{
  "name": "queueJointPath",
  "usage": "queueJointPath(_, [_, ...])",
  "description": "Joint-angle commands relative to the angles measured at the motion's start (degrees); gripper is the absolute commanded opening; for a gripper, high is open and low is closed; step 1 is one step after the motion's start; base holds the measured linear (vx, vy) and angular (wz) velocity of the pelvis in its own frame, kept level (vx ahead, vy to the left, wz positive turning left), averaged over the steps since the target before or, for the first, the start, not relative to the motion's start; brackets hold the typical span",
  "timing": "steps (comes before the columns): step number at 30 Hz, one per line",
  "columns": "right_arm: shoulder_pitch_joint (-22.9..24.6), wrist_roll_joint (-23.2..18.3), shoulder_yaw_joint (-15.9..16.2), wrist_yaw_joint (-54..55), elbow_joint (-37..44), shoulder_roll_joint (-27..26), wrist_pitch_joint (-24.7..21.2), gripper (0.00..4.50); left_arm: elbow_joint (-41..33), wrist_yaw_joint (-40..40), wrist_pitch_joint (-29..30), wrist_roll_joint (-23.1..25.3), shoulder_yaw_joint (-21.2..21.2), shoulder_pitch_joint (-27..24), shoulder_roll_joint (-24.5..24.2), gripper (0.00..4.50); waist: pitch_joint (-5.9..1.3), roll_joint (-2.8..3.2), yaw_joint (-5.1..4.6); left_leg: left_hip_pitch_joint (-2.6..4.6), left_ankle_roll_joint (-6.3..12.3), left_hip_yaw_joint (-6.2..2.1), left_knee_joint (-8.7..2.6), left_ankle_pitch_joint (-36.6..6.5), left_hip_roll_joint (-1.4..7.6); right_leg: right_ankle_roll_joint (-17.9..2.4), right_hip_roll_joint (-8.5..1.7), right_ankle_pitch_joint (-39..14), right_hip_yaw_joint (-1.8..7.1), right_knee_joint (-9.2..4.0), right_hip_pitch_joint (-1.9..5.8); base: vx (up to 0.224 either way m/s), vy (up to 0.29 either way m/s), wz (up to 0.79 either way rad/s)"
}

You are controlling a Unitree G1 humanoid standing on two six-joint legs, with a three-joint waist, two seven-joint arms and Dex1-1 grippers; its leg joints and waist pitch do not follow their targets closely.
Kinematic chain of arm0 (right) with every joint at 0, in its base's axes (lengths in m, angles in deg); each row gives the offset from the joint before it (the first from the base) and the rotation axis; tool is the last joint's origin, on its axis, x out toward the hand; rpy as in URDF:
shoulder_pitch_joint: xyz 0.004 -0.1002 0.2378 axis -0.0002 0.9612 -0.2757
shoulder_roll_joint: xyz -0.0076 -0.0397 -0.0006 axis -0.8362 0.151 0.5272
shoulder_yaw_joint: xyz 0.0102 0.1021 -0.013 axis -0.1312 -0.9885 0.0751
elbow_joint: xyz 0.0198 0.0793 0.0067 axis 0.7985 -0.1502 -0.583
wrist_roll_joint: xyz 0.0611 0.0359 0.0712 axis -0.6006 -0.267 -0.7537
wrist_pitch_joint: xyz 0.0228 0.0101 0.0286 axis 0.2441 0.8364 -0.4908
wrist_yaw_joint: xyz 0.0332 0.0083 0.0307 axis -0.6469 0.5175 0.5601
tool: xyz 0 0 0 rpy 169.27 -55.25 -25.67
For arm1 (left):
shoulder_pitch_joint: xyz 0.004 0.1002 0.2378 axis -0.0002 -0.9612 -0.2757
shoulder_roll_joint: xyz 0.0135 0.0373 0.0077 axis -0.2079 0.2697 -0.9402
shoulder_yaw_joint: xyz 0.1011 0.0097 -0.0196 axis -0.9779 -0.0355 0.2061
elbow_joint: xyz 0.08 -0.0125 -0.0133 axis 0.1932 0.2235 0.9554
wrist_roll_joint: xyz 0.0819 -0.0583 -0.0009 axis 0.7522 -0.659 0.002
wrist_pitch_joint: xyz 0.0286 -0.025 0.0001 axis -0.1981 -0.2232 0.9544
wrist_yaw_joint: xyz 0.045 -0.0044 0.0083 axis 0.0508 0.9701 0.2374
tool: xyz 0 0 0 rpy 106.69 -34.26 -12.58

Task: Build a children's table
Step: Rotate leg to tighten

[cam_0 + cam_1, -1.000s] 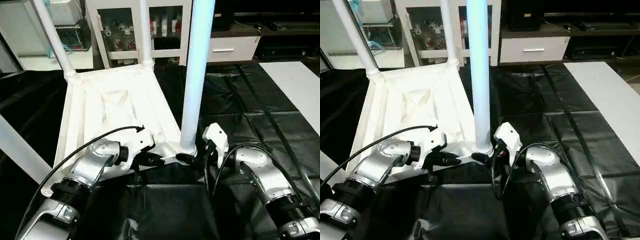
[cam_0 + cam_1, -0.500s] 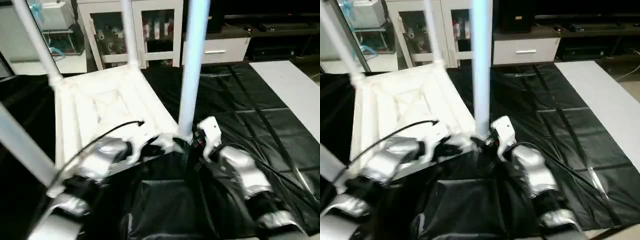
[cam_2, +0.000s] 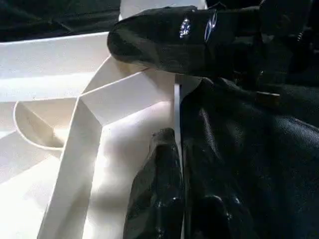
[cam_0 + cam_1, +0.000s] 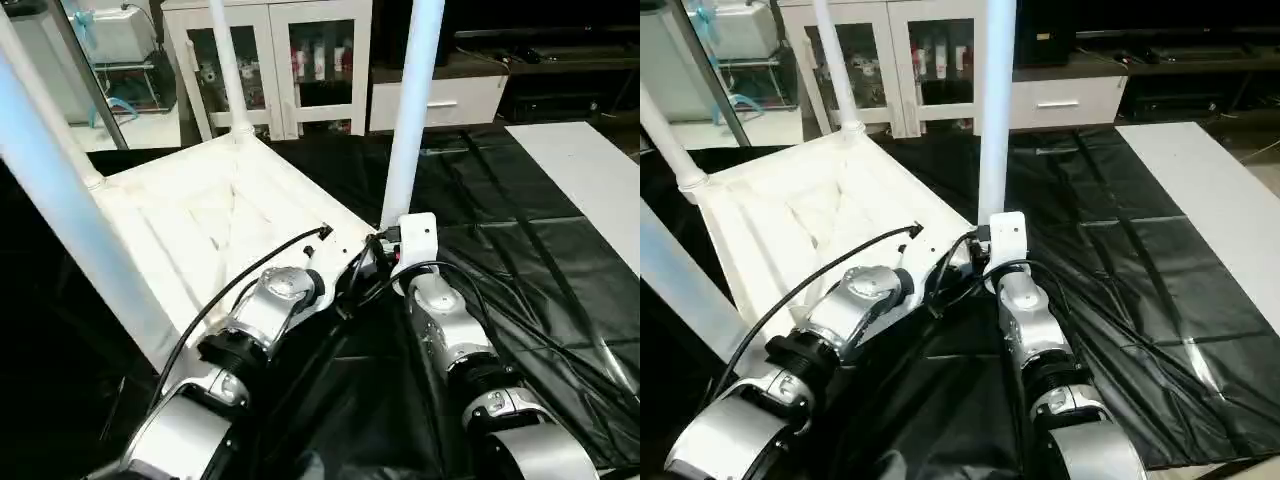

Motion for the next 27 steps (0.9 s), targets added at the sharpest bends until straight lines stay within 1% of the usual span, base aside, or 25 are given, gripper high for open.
queueJointPath(1, [1.1, -0.7, 1.2, -4.7, 1.3, -0.6, 1.8, 3.41, 2.1, 1.9, -3.5, -0.7, -0.4, -2.8, -1.2, 0.0, -2.37, -1.44, 0.11, -0.13, 4.16, -1.61, -4.53, -14.7, 2.77, -10.6, -3.45, -20.8, 2.05, -4.77, 1.96, 0.0, 0.0, 0.0])
queueJointPath(2, [1.1, -0.7, 1.2, -4.7, 1.3, -0.6, 1.8, 3.41, 2.1, 1.9, -3.5, -0.7, -0.4, -2.8, -1.2, 0.0, -2.34, -1.41, 0.14, -0.17, 4.4, -1.54, -4.53, -14.4, 2.83, -10.6, -3.5, -20.4, 2.07, -4.77, 1.96, 0.0, 0.0, 0.0])
queueJointPath(3, [2.0, -1.2, 1.4, -7.3, 2.9, 0.5, 2.0, 3.59, 1.2, 5.5, -4.9, -1.1, -1.0, -3.7, -2.3, 0.0, -2.29, -1.37, 0.13, -0.15, 4.52, -1.52, -4.56, -14.2, 2.87, -10.8, -3.5, -20.3, 2.07, -4.78, 1.92, 0.0, 0.0, 0.0])
queueJointPath(4, [2.9, -1.9, 1.7, -10.4, 5.0, 1.6, 1.7, 3.59, 0.0, 8.7, -5.3, -1.6, -1.4, -4.5, -3.5, 0.0, -2.26, -1.62, 0.27, -0.28, 4.94, -1.52, -4.58, -13.8, 2.84, -10.5, -3.5, -20.6, 2.05, -4.82, 2.15, 0.0, 0.0, 0.0])
queueJointPath(5, [4.4, -2.9, 2.1, -14.5, 8.1, 3.5, 0.5, 3.79, -1.8, 13.1, -6.5, -2.0, -2.2, -5.7, -5.3, 0.0, -2.21, -1.55, 0.45, -0.33, 5.43, -1.62, -4.68, -13.7, 2.95, -10.4, -3.55, -20.6, 2.08, -4.79, 2.34, 0.0, 0.0, 0.0])
queueJointPath(6, [5.5, -3.6, 2.4, -17.3, 10.3, 4.8, -0.5, 3.79, -3.0, 16.0, -7.3, -2.2, -2.8, -6.5, -6.6, 0.0, -2.21, -1.65, 0.35, -0.5, 5.72, -1.53, -4.66, -13.1, 3.08, -10.3, -3.55, -20.9, 2.16, -4.74, 2.18, 0.0, 0.0, 0.0])
queueJointPath(7, [6.8, -3.6, 3.5, -20.9, 12.9, 7.0, -1.4, 3.83, -4.4, 18.9, -7.7, -2.7, -3.2, -7.4, -8.1, 0.0, -2.33, -1.52, 0.7, -0.19, 5.98, -1.55, -4.56, -12.7, 3.22, -10.3, -3.56, -20.5, 2.18, -4.73, 2.17, 0.0, 0.0, 0.0])
queueJointPath(8, [8.0, -3.1, 4.4, -23.3, 14.8, 9.1, -2.0, 3.91, -5.7, 21.6, -8.0, -3.1, -3.6, -8.1, -9.4, 0.0, -2.26, -1.62, 0.75, -0.25, 6.21, -1.39, -4.53, -11.9, 3.18, -10.7, -3.43, -19.8, 2.18, -4.67, 2.07, 0.0, 0.0, 0.0])
queueJointPath(9, [8.0, -3.1, 4.4, -23.3, 14.8, 9.1, -2.0, 3.91, -5.7, 21.6, -8.0, -3.1, -3.6, -8.1, -9.4, 0.0, -2.32, -1.44, 0.87, -0.17, 6.01, -1.35, -4.51, -11.6, 3.3, -10.9, -3.54, -19.8, 2.23, -4.6, 2.01, 0.0, 0.0, 0.0])
queueJointPath(10, [9.0, -3.2, 4.9, -25.7, 16.6, 11.1, -2.8, 3.91, -6.9, 24.2, -8.6, -3.6, -3.8, -8.8, -10.6, 0.0, -2.36, -1.38, 0.96, -0.05, 5.67, -1.24, -4.4, -11.0, 3.29, -11.4, -3.54, -19.1, 2.25, -4.49, 1.9, 0.0, 0.0, 0.0])
queueJointPath(11, [10.4, -3.4, 5.4, -29.0, 18.8, 13.2, -3.6, 3.91, -8.2, 26.9, -8.8, -4.3, -3.9, -9.6, -12.0, 0.0, -2.37, -1.32, 1.22, -0.05, 5.65, -1.32, -4.49, -10.8, 3.37, -11.3, -3.44, -18.6, 2.17, -4.4, 2.11, 0.0, 0.0, 0.0])
queueJointPath(12, [11.7, -4.3, 5.8, -32.3, 21.3, 15.2, -4.4, 3.91, -9.2, 29.5, -9.3, -4.8, -4.2, -10.1, -13.3, 0.0, -2.35, -1.3, 1.52, -0.08, 5.75, -1.23, -4.46, -10.0, 3.53, -11.5, -3.27, -17.0, 2.2, -4.1, 1.99, 0.0, 0.0, 0.0])
queueJointPath(13, [12.0, -4.4, 5.9, -32.9, 21.8, 15.5, -4.5, 3.91, -9.4, 30.0, -9.4, -4.9, -4.3, -10.2, -13.6, 0.0, -2.29, -1.21, 1.59, -0.11, 5.81, -1.26, -4.54, -10.1, 3.57, -11.6, -3.25, -16.5, 2.21, -4.04, 2.07, 0.0, 0.0, 0.0])
queueJointPath(14, [13.6, -5.5, 6.5, -36.8, 24.9, 17.6, -5.3, 3.91, -10.7, 33.1, -10.4, -5.6, -4.6, -10.9, -15.1, 0.0, -2.37, -1.07, 2.02, -0.07, 5.72, -1.3, -4.54, -10.1, 3.74, -11.7, -3.27, -15.2, 2.17, -3.86, 2.19, 0.0, 0.0, 0.0])
queueJointPath(15, [15.4, -6.7, 7.3, -40.8, 28.2, 19.9, -6.1, 3.91, -12.0, 36.3, -10.4, -6.7, -4.7, -11.6, -16.5, 0.0, -2.43, -1.04, 2.14, -0.05, 5.87, -1.27, -4.47, -9.9, 3.82, -11.9, -3.19, -14.1, 2.19, -3.61, 2.27, 0.0, 0.0, 0.0])
queueJointPath(16, [17.4, -8.2, 8.2, -44.8, 31.7, 22.1, -7.3, 3.91, -13.6, 39.6, -9.9, -8.2, -4.6, -12.4, -17.8, 0.0, -2.45, -0.95, 2.47, -0.08, 6.34, -1.25, -4.4, -9.3, 3.92, -12.3, -3.08, -11.8, 2.17, -3.28, 2.32, 0.0, 0.0, 0.0])
queueJointPath(17, [18.8, -9.2, 9.0, -47.6, 34.0, 23.6, -8.4, 3.91, -14.9, 42.1, -9.1, -9.5, -4.4, -13.0, -18.6, 0.0, -2.51, -0.99, 2.57, -0.14, 6.69, -1.22, -4.34, -8.7, 3.98, -12.5, -3.06, -10.4, 2.22, -3.05, 2.43, 0.0, 0.0, 0.0])
queueJointPath(18, [19.7, -9.9, 9.8, -49.7, 35.5, 24.5, -9.4, 3.91, -16.0, 44.3, -8.1, -10.7, -4.3, -13.5, -19.2, 0.0, -2.62, -0.86, 2.73, -0.2, 7.19, -1.21, -4.22, -7.5, 4.0, -13.3, -3.05, -7.9, 2.19, -2.67, 2.35, 0.0, 0.0, 0.0])
queueJointPath(20, [20.3, -10.3, 10.6, -51.3, 36.5, 25.0, -10.3, 3.91, -16.8, 45.8, -7.2, -11.3, -4.3, -13.8, -19.5, 0.0, -2.72, -0.89, 2.81, -0.11, 7.28, -1.05, -3.98, -7.1, 3.83, -14.5, -3.05, -6.1, 2.14, -2.43, 2.21, 0.0, 0.0, 0.0])
queueJointPath(21, [20.5, -10.3, 10.8, -51.6, 36.8, 25.0, -10.5, 3.91, -17.0, 46.0, -7.2, -11.4, -4.3, -13.9, -19.6, 0.0, -2.77, -0.84, 2.86, -0.03, 7.06, -1.01, -3.91, -7.0, 3.86, -15.0, -3.15, -5.9, 2.17, -2.46, 2.1, 0.0, 0.0, 0.0])
queueJointPath(22, [20.6, -10.3, 11.0, -51.9, 37.0, 25.0, -10.7, 3.91, -17.1, 46.1, -7.3, -11.4, -4.3, -14.0, -19.6, 0.0, -2.69, -0.97, 2.83, -0.11, 6.74, -0.99, -3.89, -7.3, 3.73, -15.1, -3.19, -6.3, 2.2, -2.52, 2.19, 0.0, 0.0, 0.0])
queueJointPath(23, [20.7, -10.4, 11.8, -52.2, 37.5, 24.1, -11.5, 3.91, -17.6, 46.1, -7.0, -11.6, -4.3, -14.2, -19.5, 0.0, -2.68, -0.98, 2.86, -0.13, 6.56, -0.99, -3.89, -7.4, 3.71, -15.1, -3.27, -6.8, 2.21, -2.58, 2.23, 0.0, 0.0, 0.0])
queueJointPath(25, [20.6, -10.5, 12.1, -52.3, 37.6, 23.4, -12.0, 3.91, -17.9, 45.9, -7.0, -11.7, -4.3, -14.2, -19.4, 0.0, -2.56, -1.04, 2.83, -0.13, 5.77, -1.04, -4.04, -8.6, 3.68, -14.4, -3.35, -9.6, 2.23, -2.87, 2.26, 0.0, 0.0, 0.0])
queueJointPath(26, [20.5, -10.8, 12.3, -52.3, 37.9, 23.0, -12.3, 3.91, -18.2, 45.9, -6.8, -11.8, -4.4, -14.3, -19.5, 0.0, -2.56, -1.04, 2.83, -0.13, 5.77, -1.04, -4.04, -8.6, 3.68, -14.4, -3.35, -9.6, 2.23, -2.87, 2.26, 0.0, 0.0, 0.0])
queueJointPath(27, [20.5, -11.0, 12.3, -52.3, 38.1, 22.9, -12.6, 3.91, -18.4, 45.9, -6.7, -11.8, -4.5, -14.4, -19.5, 0.0, -2.54, -1.04, 2.83, -0.1, 5.28, -1.1, -4.09, -8.8, 3.72, -14.0, -3.37, -10.4, 2.25, -2.9, 2.27, 0.0, 0.0, 0.0])
